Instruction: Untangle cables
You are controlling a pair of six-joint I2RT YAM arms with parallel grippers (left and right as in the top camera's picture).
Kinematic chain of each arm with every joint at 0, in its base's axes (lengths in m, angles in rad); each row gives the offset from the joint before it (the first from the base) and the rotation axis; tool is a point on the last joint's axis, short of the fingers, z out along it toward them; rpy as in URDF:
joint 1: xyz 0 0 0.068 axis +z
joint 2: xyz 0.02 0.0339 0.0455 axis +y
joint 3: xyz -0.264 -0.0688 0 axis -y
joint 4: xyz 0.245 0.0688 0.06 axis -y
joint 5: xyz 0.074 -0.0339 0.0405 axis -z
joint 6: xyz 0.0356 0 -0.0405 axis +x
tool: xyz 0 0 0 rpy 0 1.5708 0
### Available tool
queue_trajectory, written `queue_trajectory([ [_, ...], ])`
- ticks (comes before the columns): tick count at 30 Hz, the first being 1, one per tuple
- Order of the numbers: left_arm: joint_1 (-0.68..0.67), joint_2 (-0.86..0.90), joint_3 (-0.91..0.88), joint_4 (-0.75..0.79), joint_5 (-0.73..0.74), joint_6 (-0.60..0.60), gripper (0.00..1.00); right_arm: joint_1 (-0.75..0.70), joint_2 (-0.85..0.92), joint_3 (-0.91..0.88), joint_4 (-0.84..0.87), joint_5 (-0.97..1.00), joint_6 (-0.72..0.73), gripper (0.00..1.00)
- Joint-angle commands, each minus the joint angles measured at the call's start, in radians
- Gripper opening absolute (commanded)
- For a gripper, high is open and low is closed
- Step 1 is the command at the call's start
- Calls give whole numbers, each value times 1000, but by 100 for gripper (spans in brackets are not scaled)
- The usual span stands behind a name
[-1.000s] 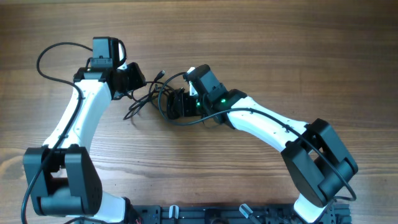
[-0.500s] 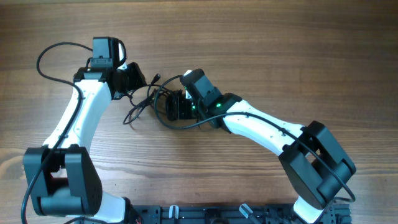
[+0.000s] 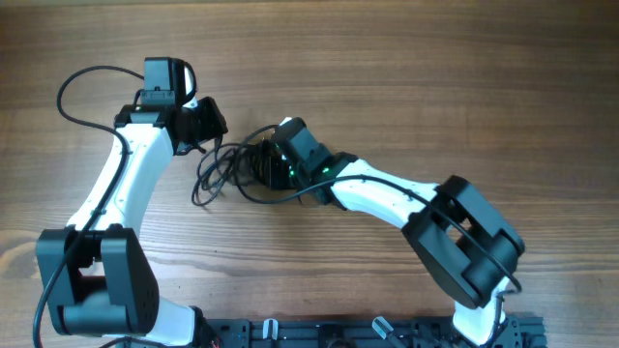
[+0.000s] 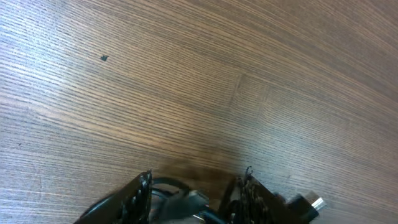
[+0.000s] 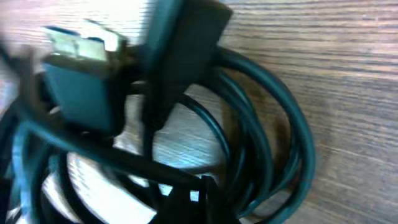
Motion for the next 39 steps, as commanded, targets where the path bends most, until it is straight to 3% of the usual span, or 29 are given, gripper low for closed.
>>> queue_trajectory([
  [1,6,11,15,3,2,-6,48,-3,-17,3,6,50,-29,4],
  [17,6,11,15,4,2,-6,49,-5,-425,4,-27,127,-267,4],
  [22,6,11,15,4,2,-6,49,-5,-490,4,-40,118,-520,4],
  [26,6,11,15,4,2,-6,49,-6,-502,4,-34,168,-589,4],
  [29,6,11,15,4,1,-6,49,-6,-501,4,-40,193,-575,4],
  [31,6,11,15,4,2,-6,49,-5,-501,4,-66,187,-487,6],
  [32,6,11,15,4,2,-6,49,-5,-501,4,-84,183,-446,14],
  [35,6,11,15,4,2,-6,49,-5,-487,4,-148,185,-396,22],
  [39,6,11,15,4,2,-6,49,-13,-434,4,-268,237,-249,23],
])
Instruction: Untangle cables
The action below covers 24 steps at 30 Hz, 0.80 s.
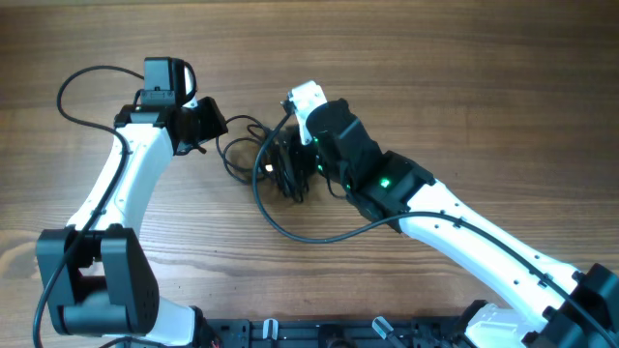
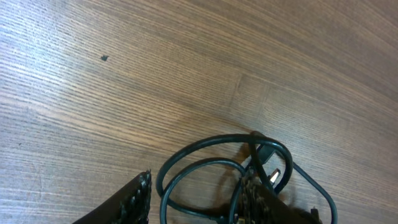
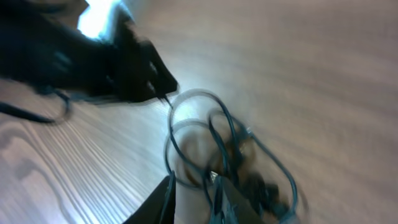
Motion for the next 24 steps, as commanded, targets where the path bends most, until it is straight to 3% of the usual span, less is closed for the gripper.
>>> queue_trajectory([
  [1,6,11,15,3,2,-5,49,-11,63,3,-75,57,200,23],
  [4,6,11,15,3,2,-5,49,-11,112,3,-132,32,332,22],
  [10,6,11,15,3,2,-6,49,-5,232,3,-135,-206,389,22],
  [16,6,11,15,3,2,-6,49,41,372,3,66,-415,452,22],
  [24,6,11,15,3,2,-5,49,66,447,3,264,-422,442,22],
])
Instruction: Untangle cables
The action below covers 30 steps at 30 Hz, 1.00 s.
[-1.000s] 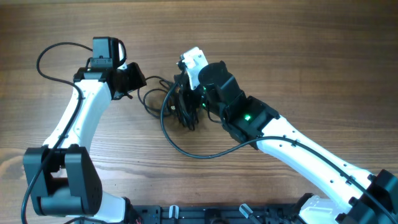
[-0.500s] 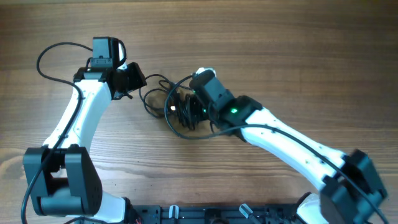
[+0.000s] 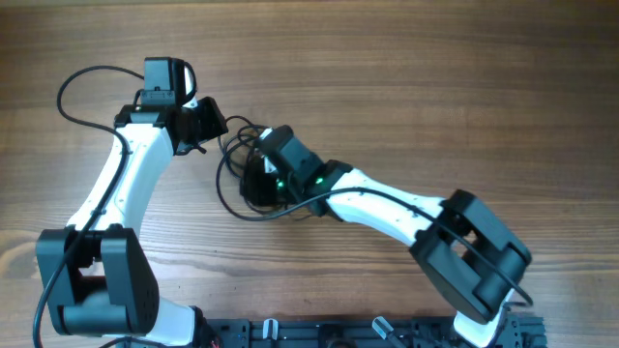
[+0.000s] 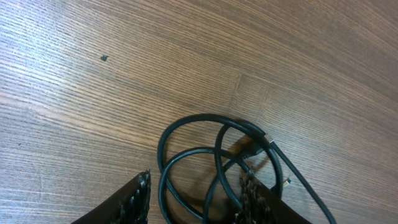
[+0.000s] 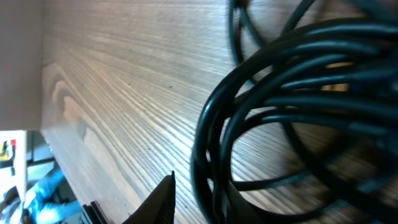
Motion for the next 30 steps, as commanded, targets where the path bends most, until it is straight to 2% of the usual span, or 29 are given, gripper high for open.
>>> queue_trajectory([
  [1,6,11,15,3,2,-6,49,-15,14,4,26,-39,10,23],
  [6,6,11,15,0,2,-6,49,-51,-48,12,32,-45,-8,28],
  [10,6,9,16,-15,6,-5,48,-95,-129,12,12,-55,-37,40],
  [12,6,-6,16,-33,45,-1,49,-122,-163,12,-16,-57,-48,42],
  [15,6,-42,16,-50,138,29,51,-164,-182,12,-72,-57,-64,46],
  [18,5,-68,16,-109,298,48,57,-211,-176,11,-173,-39,-65,47],
  [24,-68,-55,15,-247,329,52,66,-251,-176,11,-299,-3,-163,56],
  [28,-152,-53,14,-253,319,69,69,-251,-176,10,-349,84,-153,53],
  [30,-193,-53,13,-267,269,8,68,-254,-176,10,-391,143,-111,49],
])
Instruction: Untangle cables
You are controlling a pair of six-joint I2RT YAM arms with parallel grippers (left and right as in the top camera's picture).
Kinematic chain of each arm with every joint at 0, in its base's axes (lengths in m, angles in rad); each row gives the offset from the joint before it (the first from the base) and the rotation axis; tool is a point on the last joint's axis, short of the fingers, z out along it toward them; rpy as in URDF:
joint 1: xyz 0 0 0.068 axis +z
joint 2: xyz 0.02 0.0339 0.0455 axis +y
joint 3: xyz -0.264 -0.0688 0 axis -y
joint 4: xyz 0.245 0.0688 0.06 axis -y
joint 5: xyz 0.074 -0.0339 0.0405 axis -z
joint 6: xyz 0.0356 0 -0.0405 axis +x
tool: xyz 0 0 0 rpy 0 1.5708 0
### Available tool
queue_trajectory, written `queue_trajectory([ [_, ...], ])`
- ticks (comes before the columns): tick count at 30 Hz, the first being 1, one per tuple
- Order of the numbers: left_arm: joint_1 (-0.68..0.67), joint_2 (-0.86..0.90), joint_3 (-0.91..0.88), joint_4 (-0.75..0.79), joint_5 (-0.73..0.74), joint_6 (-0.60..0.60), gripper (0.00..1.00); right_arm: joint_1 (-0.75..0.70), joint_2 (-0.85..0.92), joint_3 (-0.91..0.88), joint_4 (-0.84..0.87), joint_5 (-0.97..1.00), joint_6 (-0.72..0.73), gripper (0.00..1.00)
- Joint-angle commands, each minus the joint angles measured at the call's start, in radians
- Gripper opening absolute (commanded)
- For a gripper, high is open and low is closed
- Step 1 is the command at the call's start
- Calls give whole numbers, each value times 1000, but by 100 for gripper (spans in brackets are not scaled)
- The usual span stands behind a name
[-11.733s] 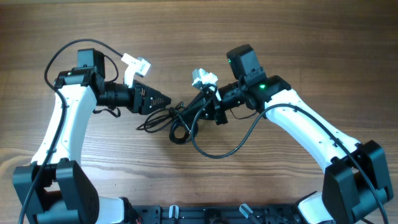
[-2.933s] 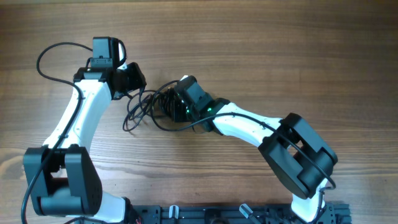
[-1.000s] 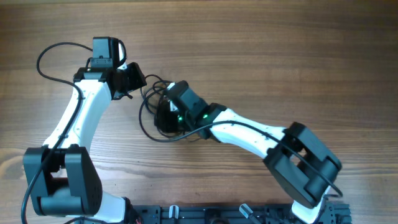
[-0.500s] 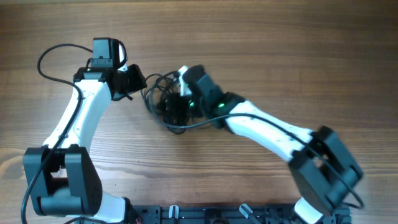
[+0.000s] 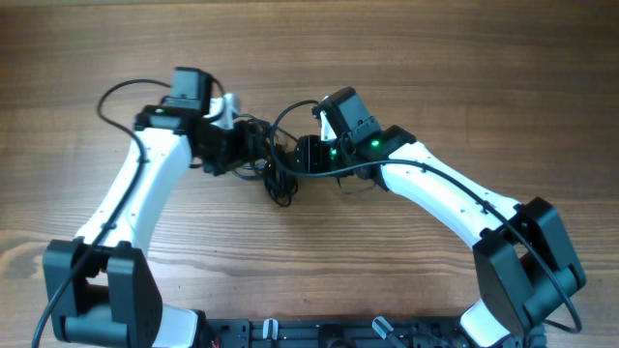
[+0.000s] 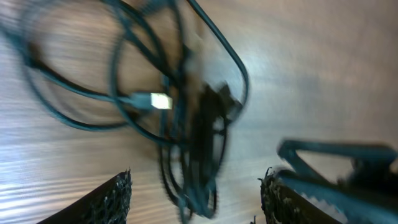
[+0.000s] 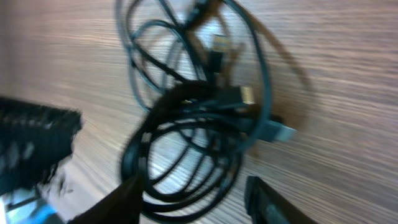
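The tangle of thin black cables [image 5: 279, 172] lies on the wooden table between both arms. In the left wrist view its loops and a silver USB plug [image 6: 158, 99] spread ahead of my left gripper [image 6: 196, 179], which is wide open with strands hanging between the fingers. My right gripper [image 7: 193, 183] is open too, over a thicker black coil [image 7: 186, 155] with two plugs [image 7: 280, 132] at its edge. Overhead, the left gripper [image 5: 242, 147] and right gripper [image 5: 308, 155] face each other across the bundle.
Bare wood-grain table [image 5: 435, 58] surrounds the cables. The left arm's own cable [image 5: 121, 92] loops behind it. A dark rail [image 5: 338, 333] runs along the table's near edge.
My left gripper has moved right onto the tangle and its jaws stand wider. The right gripper has shifted from the coil's left side to its right. The bundle now lies further right.
First the right gripper was low on the coil and the left one sat at the tangle's left edge. Then the right arm stood higher and further right with cables strung under it. Then it was low on the coil again. Now both open grippers flank the bundle.
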Motion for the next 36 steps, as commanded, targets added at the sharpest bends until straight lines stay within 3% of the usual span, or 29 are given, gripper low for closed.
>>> queue_trajectory([
  [1,-76,-4,7,-18,-50,-68,68,-3,-2,5,-55,142,24,49],
  [6,-108,8,-29,-10,-177,-133,68,-4,8,-2,-68,166,42,49],
  [21,-107,73,-152,118,-196,-127,67,-4,113,-2,13,77,150,50],
  [26,-107,75,-152,127,-206,-125,43,10,151,-2,75,-25,156,50],
  [36,-107,75,-152,137,-241,-125,18,40,165,-2,94,16,226,47],
])
